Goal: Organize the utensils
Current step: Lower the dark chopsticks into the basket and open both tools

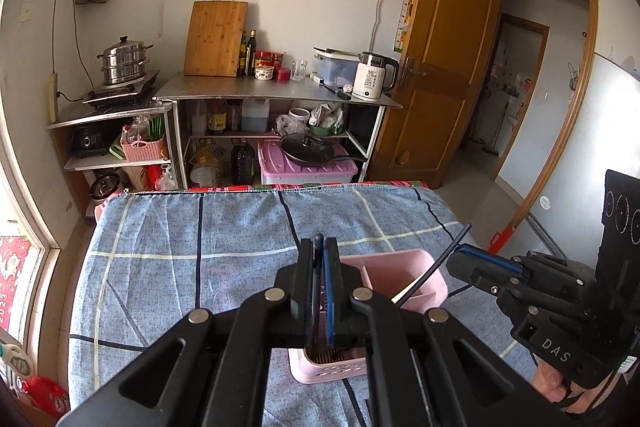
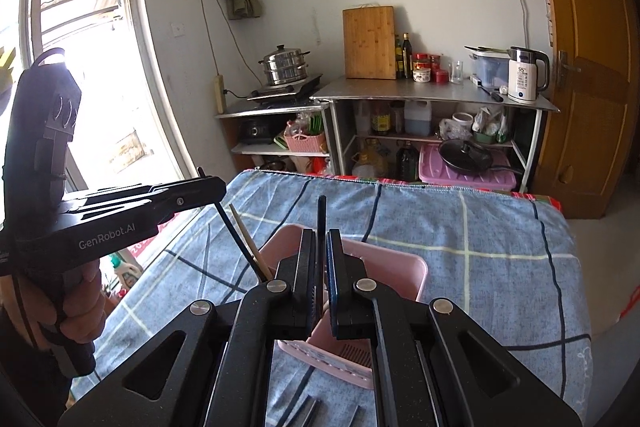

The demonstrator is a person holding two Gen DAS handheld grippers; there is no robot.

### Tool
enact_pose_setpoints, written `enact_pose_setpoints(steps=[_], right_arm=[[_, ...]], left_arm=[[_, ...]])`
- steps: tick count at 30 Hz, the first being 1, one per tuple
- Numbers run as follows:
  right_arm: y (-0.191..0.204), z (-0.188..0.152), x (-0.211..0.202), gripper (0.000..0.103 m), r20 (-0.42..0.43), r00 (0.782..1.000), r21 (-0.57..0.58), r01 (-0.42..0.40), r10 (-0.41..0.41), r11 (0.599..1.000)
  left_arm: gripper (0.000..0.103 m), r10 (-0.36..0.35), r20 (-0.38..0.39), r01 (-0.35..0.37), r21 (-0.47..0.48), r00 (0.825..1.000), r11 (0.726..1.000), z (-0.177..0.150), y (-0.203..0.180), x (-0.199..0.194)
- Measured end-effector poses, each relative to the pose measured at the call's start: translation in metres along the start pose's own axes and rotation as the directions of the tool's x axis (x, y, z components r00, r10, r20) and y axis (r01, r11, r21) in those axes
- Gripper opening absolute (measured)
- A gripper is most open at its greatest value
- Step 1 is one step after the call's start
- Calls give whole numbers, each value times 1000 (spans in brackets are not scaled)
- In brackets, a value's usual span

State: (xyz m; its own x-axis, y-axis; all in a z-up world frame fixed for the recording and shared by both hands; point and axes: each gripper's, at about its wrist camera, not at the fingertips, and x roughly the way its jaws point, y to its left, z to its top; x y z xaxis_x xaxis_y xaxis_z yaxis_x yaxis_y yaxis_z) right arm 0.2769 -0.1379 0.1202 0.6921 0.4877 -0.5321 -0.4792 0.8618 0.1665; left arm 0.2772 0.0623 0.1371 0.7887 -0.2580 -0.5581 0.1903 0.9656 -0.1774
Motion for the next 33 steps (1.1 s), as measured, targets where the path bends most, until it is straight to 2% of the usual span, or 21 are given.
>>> enact_pose_setpoints(steps=[2, 5, 15, 22, 33], right_arm=[[-1, 0, -8, 12, 20, 1000, -1, 4, -4, 1000], [-3, -1, -21, 13, 42, 999, 6, 2, -3, 1000], [1, -24, -58, 13, 70, 997, -9, 33, -33, 999], [-5, -52, -84, 13, 81, 997, 11, 9, -10, 1000], [-7, -106, -97, 13, 30, 999, 17, 36, -36, 999]], left_arm=[[10, -5, 25, 5, -2, 1000, 1000, 0, -1, -10], [18, -7, 49, 7, -2, 999, 1000, -1, -4, -21], [22, 4, 77, -5, 18, 997, 1000, -21, -15, -52], [26, -5, 85, 2, 35, 996, 999, -55, -24, -69], [26, -11, 21, 10, 29, 1000, 1000, -123, -32, -66]])
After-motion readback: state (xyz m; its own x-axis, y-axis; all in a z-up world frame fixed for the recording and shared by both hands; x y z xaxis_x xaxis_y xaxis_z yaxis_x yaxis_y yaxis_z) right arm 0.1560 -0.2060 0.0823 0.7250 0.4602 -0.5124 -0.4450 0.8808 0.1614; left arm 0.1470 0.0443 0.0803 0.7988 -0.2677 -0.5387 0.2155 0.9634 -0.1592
